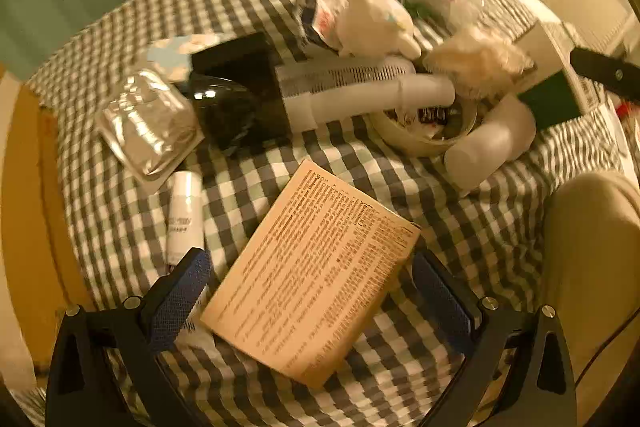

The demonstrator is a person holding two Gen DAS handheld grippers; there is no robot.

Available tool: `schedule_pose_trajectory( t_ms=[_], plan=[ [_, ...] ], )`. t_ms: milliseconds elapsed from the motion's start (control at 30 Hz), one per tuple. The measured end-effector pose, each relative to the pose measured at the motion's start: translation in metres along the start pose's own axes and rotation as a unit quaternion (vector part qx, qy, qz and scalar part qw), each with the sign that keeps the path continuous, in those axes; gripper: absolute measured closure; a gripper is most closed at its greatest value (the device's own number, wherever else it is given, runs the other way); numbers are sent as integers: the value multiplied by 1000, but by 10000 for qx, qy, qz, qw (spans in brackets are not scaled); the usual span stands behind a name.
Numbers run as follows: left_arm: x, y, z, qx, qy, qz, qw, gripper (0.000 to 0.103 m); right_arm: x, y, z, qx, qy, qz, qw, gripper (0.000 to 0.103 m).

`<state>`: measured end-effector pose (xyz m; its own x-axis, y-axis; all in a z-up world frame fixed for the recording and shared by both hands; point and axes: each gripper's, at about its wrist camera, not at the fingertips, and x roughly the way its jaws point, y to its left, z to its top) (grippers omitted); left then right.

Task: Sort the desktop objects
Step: 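Grasp the printed paper leaflet with the left tool while the right tool grasps the white-green medicine box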

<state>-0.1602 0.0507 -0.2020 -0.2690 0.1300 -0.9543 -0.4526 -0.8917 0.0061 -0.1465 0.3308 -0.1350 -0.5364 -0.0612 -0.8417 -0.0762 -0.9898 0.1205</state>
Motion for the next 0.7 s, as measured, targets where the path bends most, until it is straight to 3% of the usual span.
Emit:
schedule_pose_trajectory(
  t_ms=[167, 300, 400, 467, 500, 700],
  plan=[
    [18, -9, 8, 603, 281, -172, 9976, 0, 10, 0, 1, 27, 150, -26, 9999, 0],
    [44, -29, -1, 1314, 694, 443, 9879, 0, 17, 3, 1, -18, 257, -238, 9994, 0],
    [49, -31, -3, 1296, 734, 372, 9881, 1, 25, 3, 1, -75, 404, -373, 9985, 8],
    [46, -30, -4, 1227, 667, 214, 9900, 17, 29, 2, 1, -68, 508, -440, 9977, 17],
    [45, -31, -5, 1222, 658, 158, 9902, 18, 32, 1, 0, -88, 540, -525, 9971, 22],
    [41, -44, -14, 1318, 505, 342, 9894, 21, 27, -5, -4, 32, 534, -374, 9979, 24]
  ],
)
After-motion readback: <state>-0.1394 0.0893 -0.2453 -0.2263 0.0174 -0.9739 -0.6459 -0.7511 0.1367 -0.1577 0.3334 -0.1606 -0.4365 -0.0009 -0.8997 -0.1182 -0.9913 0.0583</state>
